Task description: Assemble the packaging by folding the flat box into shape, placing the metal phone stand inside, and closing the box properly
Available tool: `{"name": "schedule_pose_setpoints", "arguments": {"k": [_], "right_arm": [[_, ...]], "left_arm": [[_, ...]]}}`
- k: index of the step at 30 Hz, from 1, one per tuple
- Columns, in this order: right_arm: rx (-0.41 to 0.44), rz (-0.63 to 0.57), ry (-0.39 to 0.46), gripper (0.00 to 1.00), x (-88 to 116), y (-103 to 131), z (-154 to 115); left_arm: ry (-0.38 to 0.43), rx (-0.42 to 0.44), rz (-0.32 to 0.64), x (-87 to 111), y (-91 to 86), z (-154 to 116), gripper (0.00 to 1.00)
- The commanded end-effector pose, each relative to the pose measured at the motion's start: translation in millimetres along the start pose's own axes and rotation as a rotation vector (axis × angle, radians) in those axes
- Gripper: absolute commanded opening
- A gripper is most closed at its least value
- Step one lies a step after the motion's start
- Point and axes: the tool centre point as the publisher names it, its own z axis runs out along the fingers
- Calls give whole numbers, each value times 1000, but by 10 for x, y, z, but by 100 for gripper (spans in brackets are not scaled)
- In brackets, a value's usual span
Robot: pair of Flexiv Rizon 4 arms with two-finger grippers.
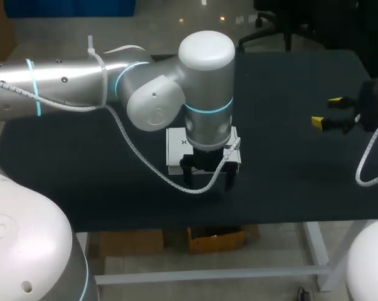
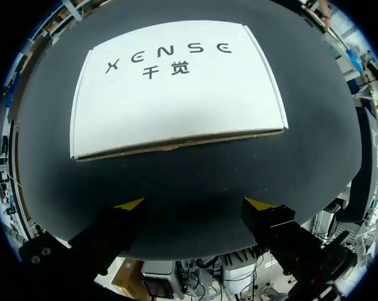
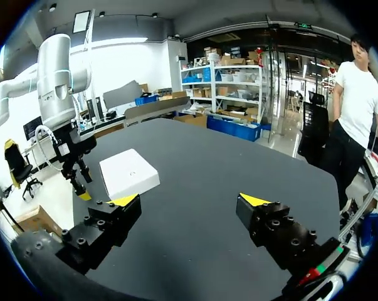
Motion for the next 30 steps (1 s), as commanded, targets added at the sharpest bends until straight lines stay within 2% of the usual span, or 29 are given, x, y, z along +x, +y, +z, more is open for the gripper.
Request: {"name": "schedule_pose_setpoints", "arguments": {"k": [1, 7, 30], "right_arm": [[-9, -28, 24, 100, -68, -4, 45], [1, -53, 33, 100, -95, 11, 89], [11, -43, 17, 100, -180, 29, 138]], "left_arm": [[-4, -6, -30, 15, -99, 54, 100], [-21, 7, -66, 7, -215, 43, 100], [-65, -2, -109, -95, -682, 108, 100]]}}
